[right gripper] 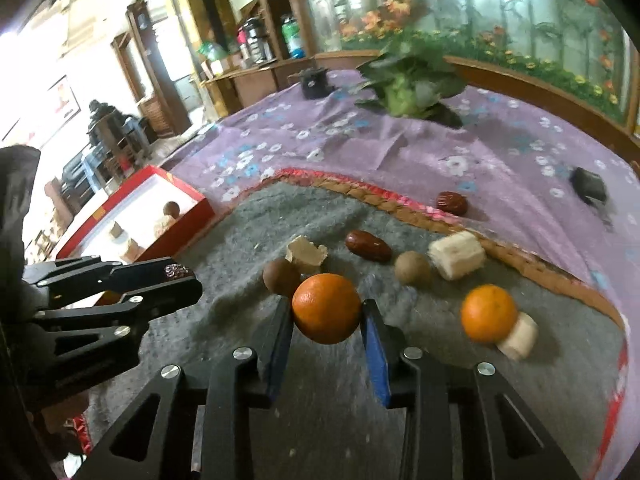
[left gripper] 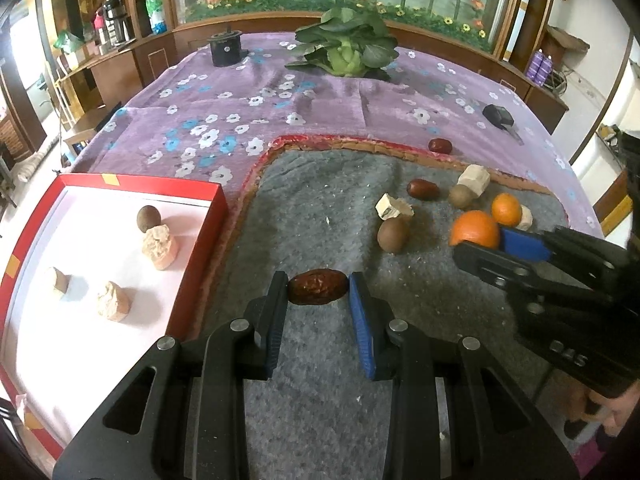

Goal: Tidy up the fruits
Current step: 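Grasp a red date with the left tool while the right tool grasps an orange, then carry the red date and orange over the white tray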

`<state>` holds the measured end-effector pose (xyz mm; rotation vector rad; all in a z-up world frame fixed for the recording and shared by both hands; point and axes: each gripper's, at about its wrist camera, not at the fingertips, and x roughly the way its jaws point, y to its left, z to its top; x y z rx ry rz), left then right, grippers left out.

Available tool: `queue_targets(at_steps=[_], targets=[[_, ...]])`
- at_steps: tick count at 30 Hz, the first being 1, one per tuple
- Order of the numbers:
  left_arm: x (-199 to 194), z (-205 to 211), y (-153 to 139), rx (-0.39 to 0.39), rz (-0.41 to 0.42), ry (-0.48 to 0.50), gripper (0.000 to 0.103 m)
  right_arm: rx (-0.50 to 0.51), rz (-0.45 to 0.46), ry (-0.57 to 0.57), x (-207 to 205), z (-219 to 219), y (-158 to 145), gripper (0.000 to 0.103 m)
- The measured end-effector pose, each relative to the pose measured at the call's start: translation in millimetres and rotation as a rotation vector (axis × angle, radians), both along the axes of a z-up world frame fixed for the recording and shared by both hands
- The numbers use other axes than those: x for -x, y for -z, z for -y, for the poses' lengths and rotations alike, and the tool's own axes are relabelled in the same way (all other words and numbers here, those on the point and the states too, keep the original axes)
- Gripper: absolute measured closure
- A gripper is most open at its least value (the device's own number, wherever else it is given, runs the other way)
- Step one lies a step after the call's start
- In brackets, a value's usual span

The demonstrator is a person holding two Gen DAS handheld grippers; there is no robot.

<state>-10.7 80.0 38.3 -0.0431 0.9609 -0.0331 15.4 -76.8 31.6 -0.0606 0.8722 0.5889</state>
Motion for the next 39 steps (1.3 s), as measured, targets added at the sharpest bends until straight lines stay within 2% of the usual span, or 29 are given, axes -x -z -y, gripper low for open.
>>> queue_targets(at_steps=[9,20,39], targets=[[17.6,-8.7,-14.1,-0.028,0.043,-0.022,0.073,-0.01,0.009,-0.008,30.6,-8.3,-12.1,0.069],[35.0,-40.5,-25.6,-0.039,0.069,-0.076,0.073,-0.004,0.037,-0.095,52.3,-53.2,-25.6,0.069],[41.1,-123.0,-20.5,-0.048,0.061,-0.23,0.073,0.034,0.045,-0.263,51.0,-145.6,-30.4,0.07]])
